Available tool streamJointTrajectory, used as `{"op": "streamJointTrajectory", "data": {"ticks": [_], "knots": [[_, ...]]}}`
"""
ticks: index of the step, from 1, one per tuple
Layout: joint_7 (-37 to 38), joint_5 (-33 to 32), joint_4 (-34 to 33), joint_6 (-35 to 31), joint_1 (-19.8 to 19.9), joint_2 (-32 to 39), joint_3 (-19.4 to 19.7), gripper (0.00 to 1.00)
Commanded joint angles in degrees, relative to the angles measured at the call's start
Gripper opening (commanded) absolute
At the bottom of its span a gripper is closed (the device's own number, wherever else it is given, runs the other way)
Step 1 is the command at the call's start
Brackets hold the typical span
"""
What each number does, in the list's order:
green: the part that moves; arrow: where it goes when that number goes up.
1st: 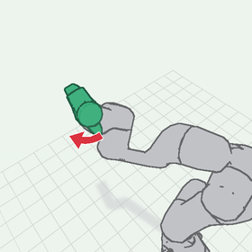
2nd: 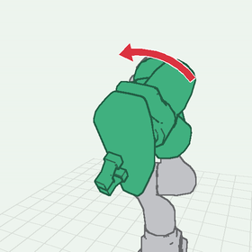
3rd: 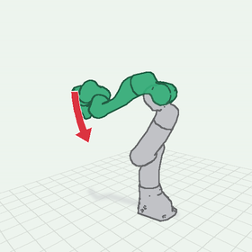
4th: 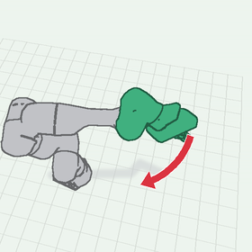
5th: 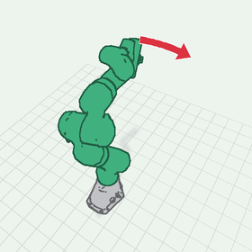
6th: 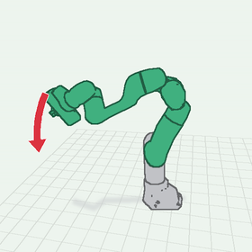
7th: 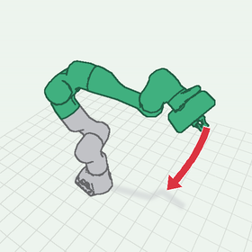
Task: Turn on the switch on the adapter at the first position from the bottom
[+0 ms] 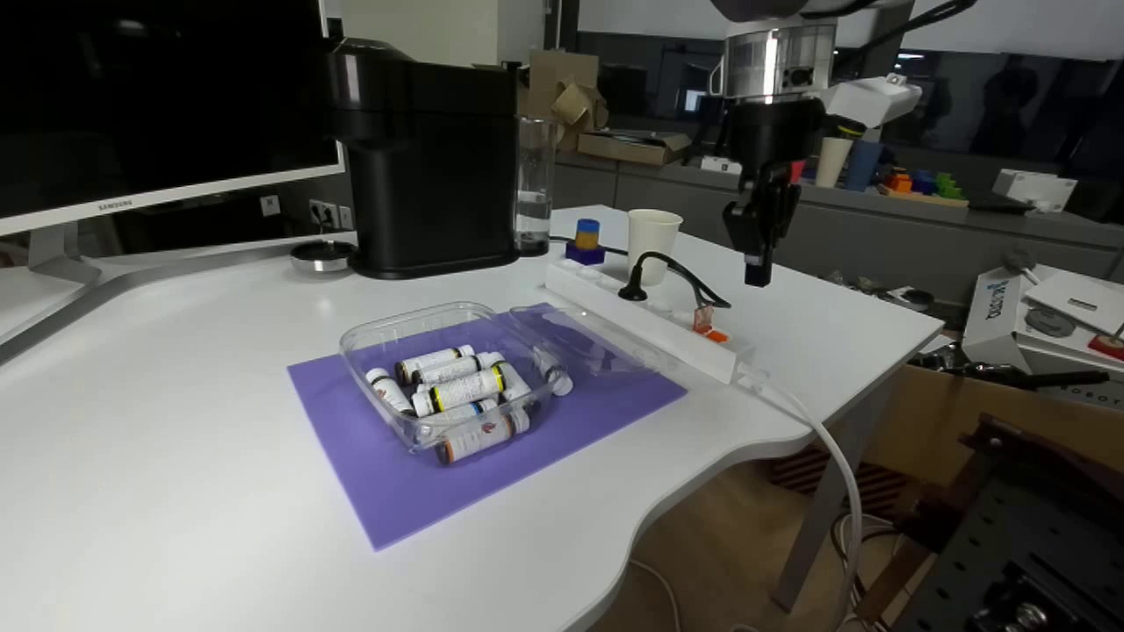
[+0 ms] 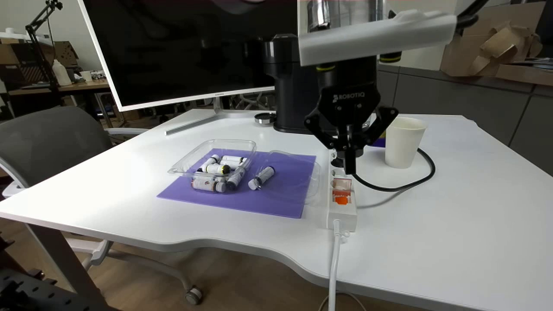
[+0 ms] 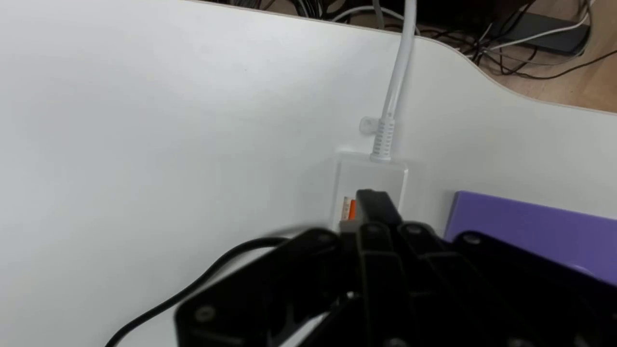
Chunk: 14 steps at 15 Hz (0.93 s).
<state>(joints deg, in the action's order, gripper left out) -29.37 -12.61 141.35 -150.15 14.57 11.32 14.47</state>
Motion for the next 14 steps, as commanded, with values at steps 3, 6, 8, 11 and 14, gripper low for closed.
{"op": "streamJointTrajectory", "data": {"ticks": [3,6,8,11,14], "knots": [[-1.5,0.2,-2.4,-1.1,1.6,4.3,-1.8,0.0],[-0.7,0.4,-2.7,-3.3,2.1,6.0,-2.1,0.0],[-0.5,0.7,-3.3,-4.8,2.5,7.0,-2.3,0.0],[-0.8,1.5,-4.6,-5.8,3.4,8.7,-3.2,0.0],[-0.9,2.5,-5.6,-6.1,4.1,10.1,-4.5,0.0]]}}
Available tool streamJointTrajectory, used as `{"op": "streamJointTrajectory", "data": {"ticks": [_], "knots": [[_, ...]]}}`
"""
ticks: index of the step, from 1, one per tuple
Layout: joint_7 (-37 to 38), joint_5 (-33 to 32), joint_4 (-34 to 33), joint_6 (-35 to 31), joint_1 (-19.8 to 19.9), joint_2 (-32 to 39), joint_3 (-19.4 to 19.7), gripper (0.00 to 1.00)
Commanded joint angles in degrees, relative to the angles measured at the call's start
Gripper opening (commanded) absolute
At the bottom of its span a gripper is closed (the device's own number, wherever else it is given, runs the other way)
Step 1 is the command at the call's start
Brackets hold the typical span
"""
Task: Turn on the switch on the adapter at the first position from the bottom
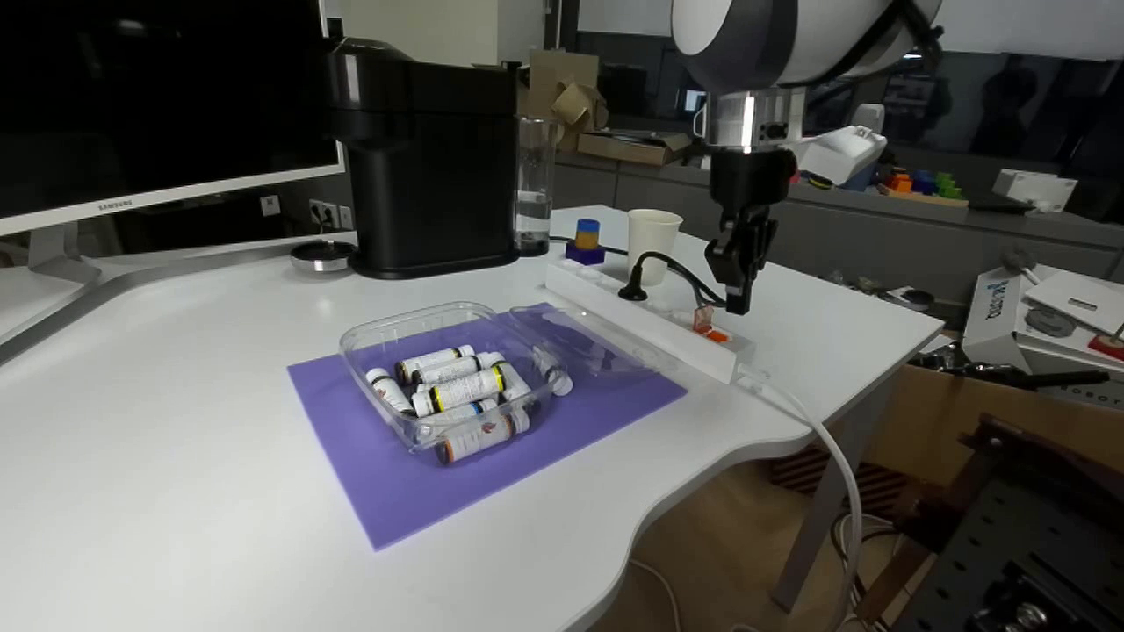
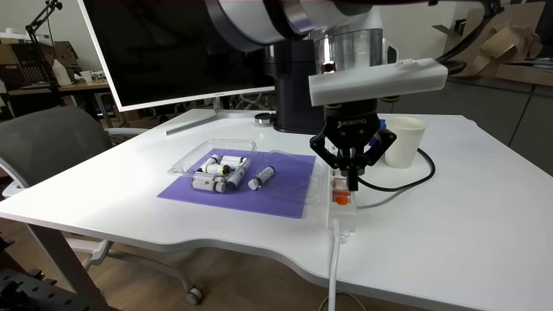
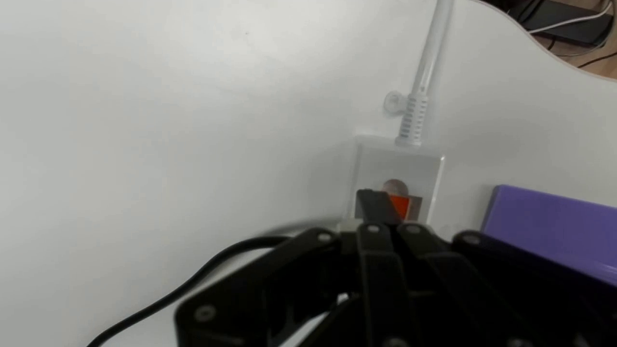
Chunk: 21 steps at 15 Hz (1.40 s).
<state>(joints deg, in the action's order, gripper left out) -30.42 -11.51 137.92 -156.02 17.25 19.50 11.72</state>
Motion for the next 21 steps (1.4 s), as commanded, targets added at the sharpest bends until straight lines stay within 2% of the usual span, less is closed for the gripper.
{"op": "streamJointTrajectory", "data": {"ticks": [1,8,21], "knots": [[0.3,2.0,-2.3,-0.5,1.6,2.2,-2.1,0.0],[0.4,6.3,-3.7,-0.6,2.9,4.0,-5.0,0.0],[1.7,7.1,-3.5,-0.8,3.8,5.5,-4.5,0.0]]}}
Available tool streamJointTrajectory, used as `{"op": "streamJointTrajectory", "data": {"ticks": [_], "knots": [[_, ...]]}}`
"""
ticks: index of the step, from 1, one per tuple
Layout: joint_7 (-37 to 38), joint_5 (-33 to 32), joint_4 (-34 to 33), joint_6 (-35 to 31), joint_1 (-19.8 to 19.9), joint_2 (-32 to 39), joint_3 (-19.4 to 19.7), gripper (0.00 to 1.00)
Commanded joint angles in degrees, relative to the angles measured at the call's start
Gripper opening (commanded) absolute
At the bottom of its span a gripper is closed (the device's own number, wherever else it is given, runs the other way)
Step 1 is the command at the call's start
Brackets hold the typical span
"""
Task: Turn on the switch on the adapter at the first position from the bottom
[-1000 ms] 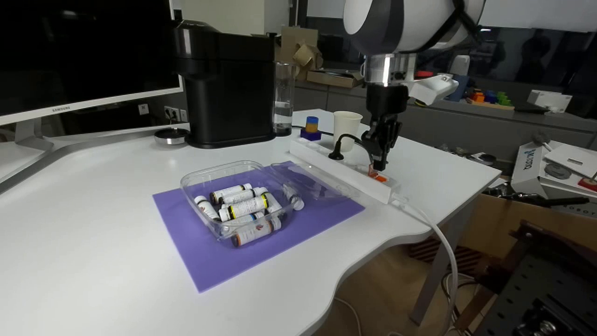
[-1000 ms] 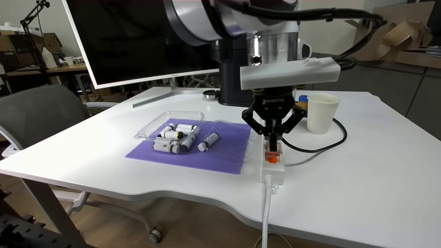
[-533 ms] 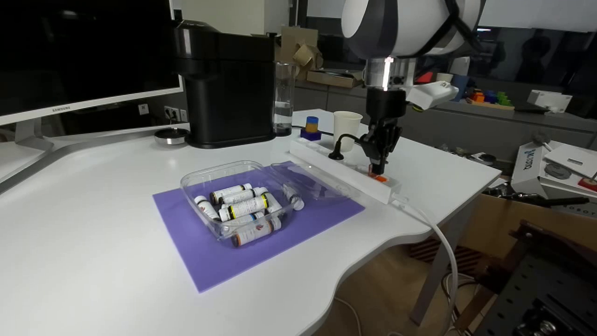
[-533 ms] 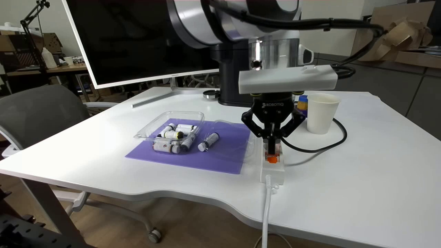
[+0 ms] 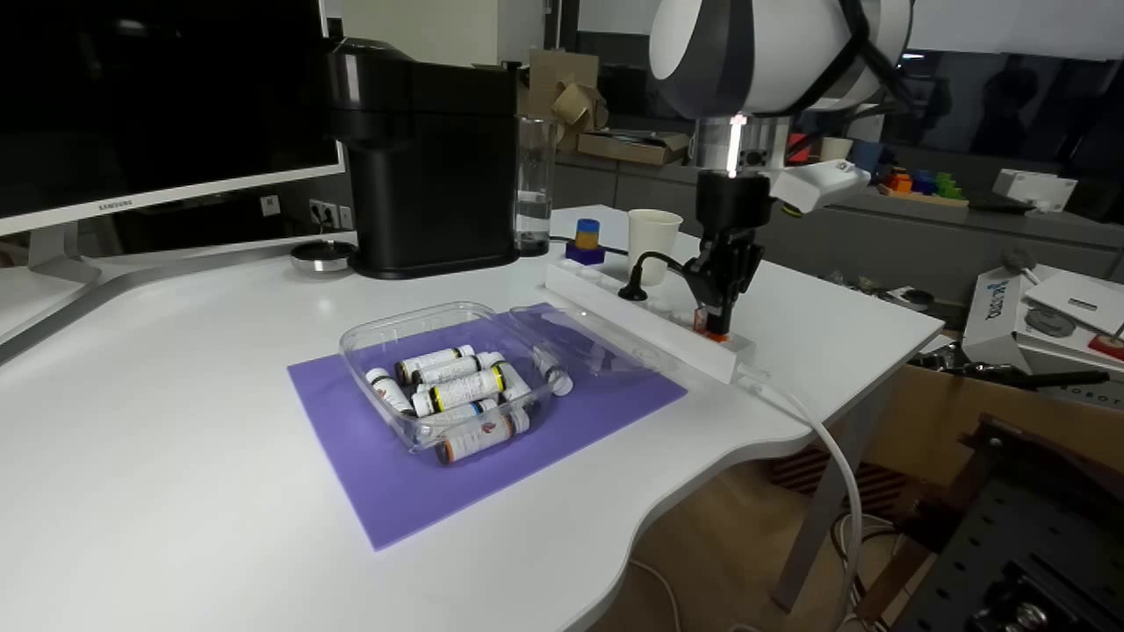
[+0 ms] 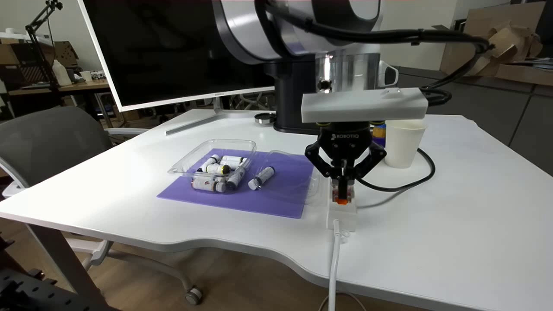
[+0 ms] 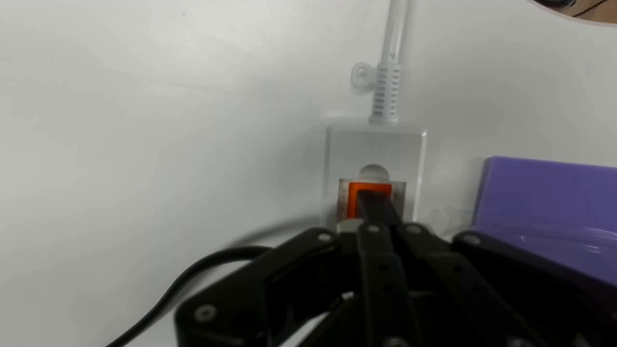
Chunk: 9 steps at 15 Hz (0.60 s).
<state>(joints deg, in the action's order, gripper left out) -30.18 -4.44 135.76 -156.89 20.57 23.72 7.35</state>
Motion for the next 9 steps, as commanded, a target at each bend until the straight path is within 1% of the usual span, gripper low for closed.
{"op": "streamJointTrajectory", "data": {"ticks": [1,5,9], "knots": [[1.6,-0.1,-1.5,0.1,0.5,1.6,-0.1,0.0],[1.2,0.6,-2.6,1.0,1.3,2.7,-0.5,0.0],[1.5,1.0,-3.7,1.7,2.1,3.9,0.0,0.0]]}}
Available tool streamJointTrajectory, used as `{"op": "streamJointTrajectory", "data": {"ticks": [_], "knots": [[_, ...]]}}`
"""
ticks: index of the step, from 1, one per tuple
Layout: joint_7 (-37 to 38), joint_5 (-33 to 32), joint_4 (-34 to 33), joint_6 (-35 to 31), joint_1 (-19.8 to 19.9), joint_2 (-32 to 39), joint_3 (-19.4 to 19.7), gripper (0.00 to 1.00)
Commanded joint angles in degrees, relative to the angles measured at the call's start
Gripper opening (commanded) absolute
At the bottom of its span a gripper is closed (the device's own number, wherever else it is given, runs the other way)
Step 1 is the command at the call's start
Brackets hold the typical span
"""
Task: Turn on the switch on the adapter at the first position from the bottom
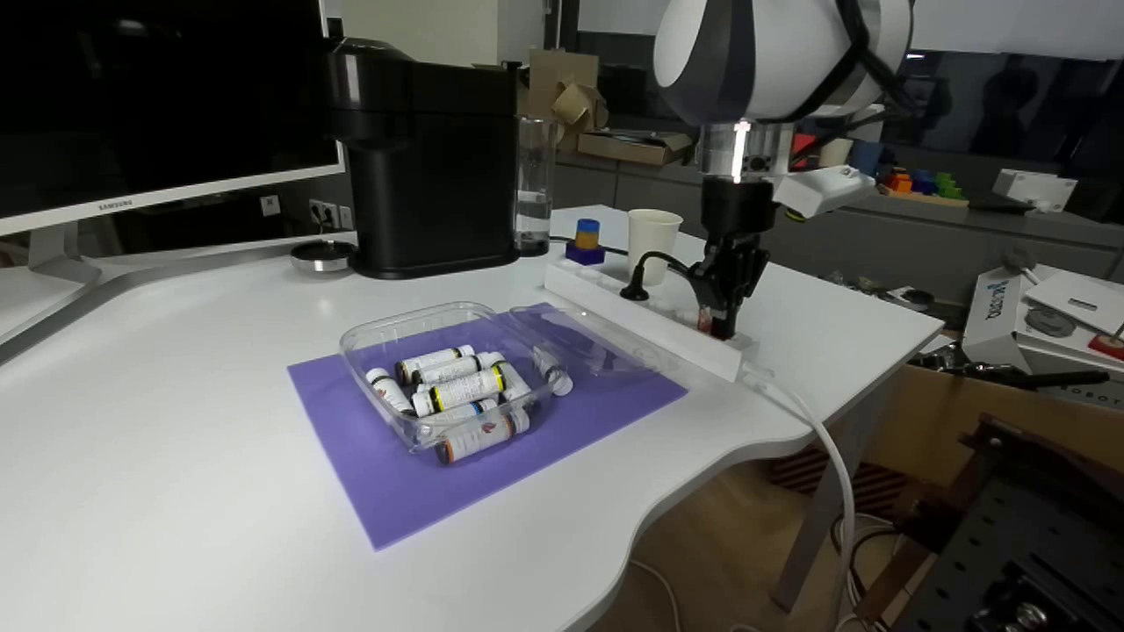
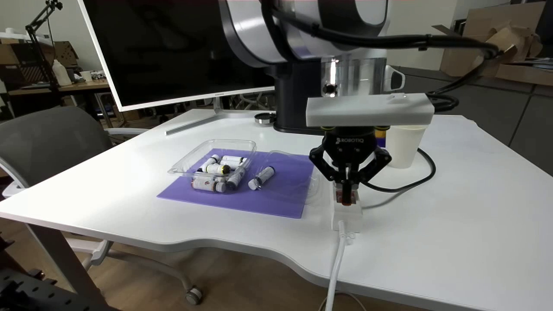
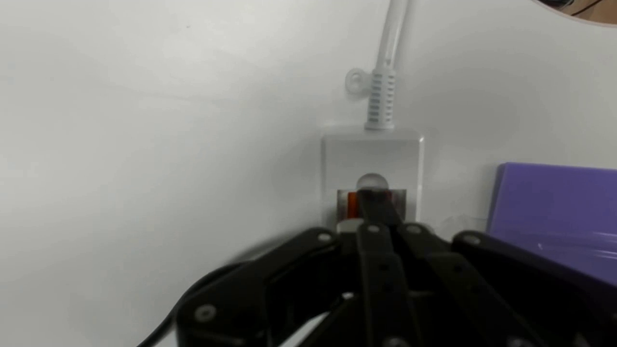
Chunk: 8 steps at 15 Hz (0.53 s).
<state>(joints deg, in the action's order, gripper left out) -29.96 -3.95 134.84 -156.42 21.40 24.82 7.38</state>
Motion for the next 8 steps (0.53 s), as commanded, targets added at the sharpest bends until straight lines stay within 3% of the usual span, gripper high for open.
{"op": "streamJointTrajectory", "data": {"ticks": [1,5,8], "knots": [[-0.2,2.0,-3.4,2.6,2.6,3.3,-1.0,0.0],[-8.8,9.9,-8.4,11.4,9.0,6.1,-5.3,0.0],[-14.9,14.3,-13.1,18.7,11.0,8.5,-5.4,0.0]]}}
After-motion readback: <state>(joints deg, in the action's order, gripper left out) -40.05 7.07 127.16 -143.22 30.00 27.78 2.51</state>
